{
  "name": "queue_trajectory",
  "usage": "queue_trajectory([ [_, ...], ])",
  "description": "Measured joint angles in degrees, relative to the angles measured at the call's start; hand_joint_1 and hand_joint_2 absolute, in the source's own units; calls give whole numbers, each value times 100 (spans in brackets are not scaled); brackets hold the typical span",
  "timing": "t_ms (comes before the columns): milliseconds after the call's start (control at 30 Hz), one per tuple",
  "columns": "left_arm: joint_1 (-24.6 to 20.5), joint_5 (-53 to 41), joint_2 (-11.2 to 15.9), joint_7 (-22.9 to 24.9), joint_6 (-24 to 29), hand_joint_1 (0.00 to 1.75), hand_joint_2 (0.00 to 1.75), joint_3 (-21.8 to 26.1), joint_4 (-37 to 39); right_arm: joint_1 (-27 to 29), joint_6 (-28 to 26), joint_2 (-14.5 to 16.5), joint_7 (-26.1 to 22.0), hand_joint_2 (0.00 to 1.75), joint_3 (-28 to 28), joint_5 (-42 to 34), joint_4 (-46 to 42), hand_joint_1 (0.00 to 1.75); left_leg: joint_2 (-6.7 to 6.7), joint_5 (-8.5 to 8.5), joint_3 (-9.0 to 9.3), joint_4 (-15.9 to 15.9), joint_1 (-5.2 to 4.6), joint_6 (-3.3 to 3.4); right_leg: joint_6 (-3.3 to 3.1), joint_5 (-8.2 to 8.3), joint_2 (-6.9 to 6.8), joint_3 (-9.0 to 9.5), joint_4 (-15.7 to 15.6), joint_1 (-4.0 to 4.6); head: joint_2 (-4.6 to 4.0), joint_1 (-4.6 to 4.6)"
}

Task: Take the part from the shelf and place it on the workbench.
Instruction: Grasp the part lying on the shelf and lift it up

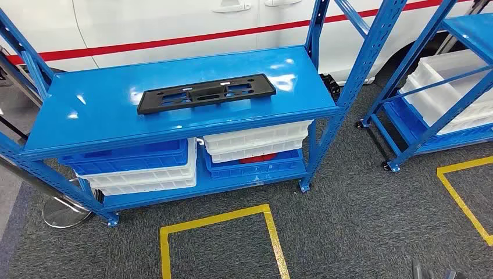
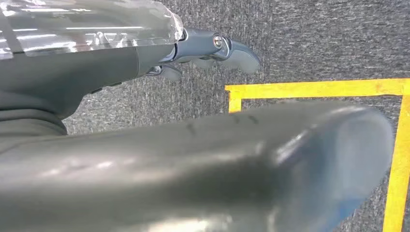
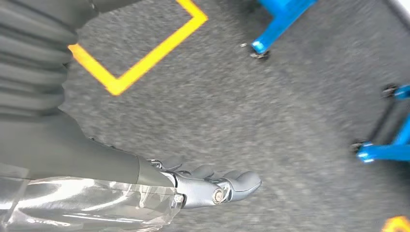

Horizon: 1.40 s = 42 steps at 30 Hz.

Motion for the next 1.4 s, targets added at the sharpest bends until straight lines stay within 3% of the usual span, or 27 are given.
queue_trajectory([
  [33,0,4,0,-5,-3,0,0,5,0,0,4,-1,-8,0,58,-51,-70,0,0,0,0,0,0,0,0,0,0,0,0,0,0,0],
  [167,-9,15,0,-33,-22,0,0,44,0,2,31,-8,-66,175,520,-371,-589,0,1,0,0,-1,0,0,0,0,1,-2,0,1,0,0],
  [300,-17,22,-2,-75,-54,0,0,106,0,40,38,5,-91,0,1094,-665,-1251,0,-4,-5,-8,13,-15,10,6,4,-2,-3,-4,-17,0,0],
  [467,-26,54,0,-125,-116,0,0,158,0,67,45,19,-98,0,1891,-999,-2045,0,-2,-4,-15,30,-47,63,45,21,5,-5,-19,-53,0,-3],
  [567,-39,96,-6,-157,-163,0,0,196,0,80,58,9,-96,0,2345,-1163,-2517,0,24,94,64,-134,0,150,96,-69,-75,-54,103,-54,0,5],
  [600,-44,109,-9,-168,-179,0,0,211,0,80,65,1,-95,0,2505,-1216,-2666,0,38,124,90,-184,18,173,110,-193,-117,-161,319,-57,0,11],
  [700,-45,141,-24,-193,-230,0,0,257,0,91,102,-14,-80,0,2980,-1364,-3064,0,70,130,97,-200,21,181,166,-595,-168,-729,1362,-97,0,20],
  [733,-44,147,-35,-199,-248,0,0,269,0,102,116,-15,-73,0,3138,-1413,-3198,0,73,120,101,-194,29,166,188,-567,-175,-834,1508,-120,0,21],
  [767,-44,159,-46,-205,-267,0,0,278,0,110,129,-16,-67,0,3296,-1457,-3331,0,74,102,110,-181,46,139,212,-420,-186,-820,1417,-144,0,20],
  [833,-47,187,-60,-224,-304,0,0,297,-1,114,146,-20,-51,0,3633,-1546,-3627,0,72,34,127,-122,92,44,277,2,-219,-531,741,-188,0,22],
  [867,-52,203,-57,-235,-319,0,0,309,-1,106,152,-20,-39,0,3792,-1583,-3754,0,71,-10,121,-67,98,-15,286,128,-225,-388,413,-187,0,32],
  [933,-65,224,-49,-263,-349,0,0,338,-2,106,157,-21,-8,0,4104,-1656,-4024,0,66,-62,84,-9,84,-107,208,146,-218,-290,162,-169,0,36],
  [1000,-72,242,-53,-289,-385,0,0,369,-1,120,158,-25,15,0,4429,-1730,-4317,0,67,-73,69,-13,85,-163,67,123,-201,-328,189,-152,0,26],
  [1067,-78,260,-56,-305,-427,0,0,393,0,122,157,-27,21,0,4776,-1802,-4636,0,72,-178,25,119,102,-197,-22,115,-198,-335,189,-139,0,22],
  [1100,-84,267,-57,-314,-449,0,0,401,0,118,155,-29,26,0,4947,-1834,-4799,0,71,-318,-80,353,104,-202,-58,113,-197,-331,186,-128,0,21],
  [1167,-89,285,-59,-330,-495,0,0,417,0,114,149,-32,45,0,5302,-1895,-5109,0,70,-688,-479,1151,91,-186,-114,101,-207,-327,186,-80,0,20],
  [1200,-86,296,-62,-336,-518,0,0,427,0,116,145,-32,60,0,5486,-1921,-5251,0,69,-811,-689,1536,78,-167,-137,93,-216,-323,186,-49,0,20],
  [1233,-82,308,-66,-342,-538,0,0,438,0,118,139,-32,78,0,5673,-1946,-5393,0,69,-821,-825,1751,63,-139,-159,84,-226,-313,187,-16,0,20],
  [1267,-80,317,-70,-349,-558,0,0,448,0,118,133,-32,93,0,5846,-1967,-5527,0,70,-711,-852,1733,43,-99,-179,73,-241,-295,188,15,0,20],
  [1300,-81,324,-74,-361,-578,0,0,457,0,118,125,-32,104,0,6026,-1990,-5682,0,75,-500,-767,1480,16,-44,-196,58,-255,-266,187,45,0,20],
  [1333,-85,328,-77,-375,-597,0,0,467,-1,115,115,-32,112,0,6197,-2011,-5836,0,107,-251,-610,1081,-24,28,-208,41,-276,-231,185,70,0,21],
  [1400,-108,336,-74,-400,-641,0,0,492,-1,113,90,-34,119,0,6549,-2050,-6145,0,226,53,-326,389,-108,157,-203,9,-330,-186,187,118,0,25],
])
